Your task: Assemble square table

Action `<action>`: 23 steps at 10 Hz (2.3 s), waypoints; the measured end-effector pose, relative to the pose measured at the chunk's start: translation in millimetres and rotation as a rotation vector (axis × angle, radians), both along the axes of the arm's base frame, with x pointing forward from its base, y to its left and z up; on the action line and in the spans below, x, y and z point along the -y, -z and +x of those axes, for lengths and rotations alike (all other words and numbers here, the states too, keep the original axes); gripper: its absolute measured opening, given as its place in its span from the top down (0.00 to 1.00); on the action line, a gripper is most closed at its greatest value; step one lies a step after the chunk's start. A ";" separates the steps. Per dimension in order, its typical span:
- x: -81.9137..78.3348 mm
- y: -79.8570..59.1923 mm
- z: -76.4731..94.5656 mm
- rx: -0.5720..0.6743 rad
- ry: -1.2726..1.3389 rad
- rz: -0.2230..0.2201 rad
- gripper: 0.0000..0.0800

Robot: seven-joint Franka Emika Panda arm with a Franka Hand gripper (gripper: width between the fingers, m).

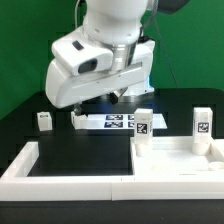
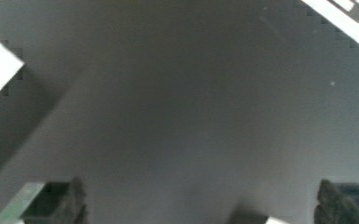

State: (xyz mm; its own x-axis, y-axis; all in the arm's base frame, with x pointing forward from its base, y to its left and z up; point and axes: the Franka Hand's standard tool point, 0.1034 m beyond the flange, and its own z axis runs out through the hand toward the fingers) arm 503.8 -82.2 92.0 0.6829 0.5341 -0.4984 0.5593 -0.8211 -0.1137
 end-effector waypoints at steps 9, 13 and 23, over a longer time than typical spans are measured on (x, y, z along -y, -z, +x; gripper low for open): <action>31.8 17.9 -57.3 -0.273 0.115 -0.183 0.19; 53.4 38.0 -114.4 -0.302 0.199 -0.217 0.19; 53.4 82.5 -190.9 -0.361 0.279 -0.245 0.19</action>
Offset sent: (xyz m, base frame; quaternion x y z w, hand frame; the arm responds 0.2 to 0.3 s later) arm 0.0000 0.0000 0.0000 0.0000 -0.1938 0.0000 0.9810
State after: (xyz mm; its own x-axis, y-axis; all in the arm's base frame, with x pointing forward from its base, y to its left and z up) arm 312.9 -135.6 9.6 0.5445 0.1939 -0.8161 0.2757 -0.9602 -0.0441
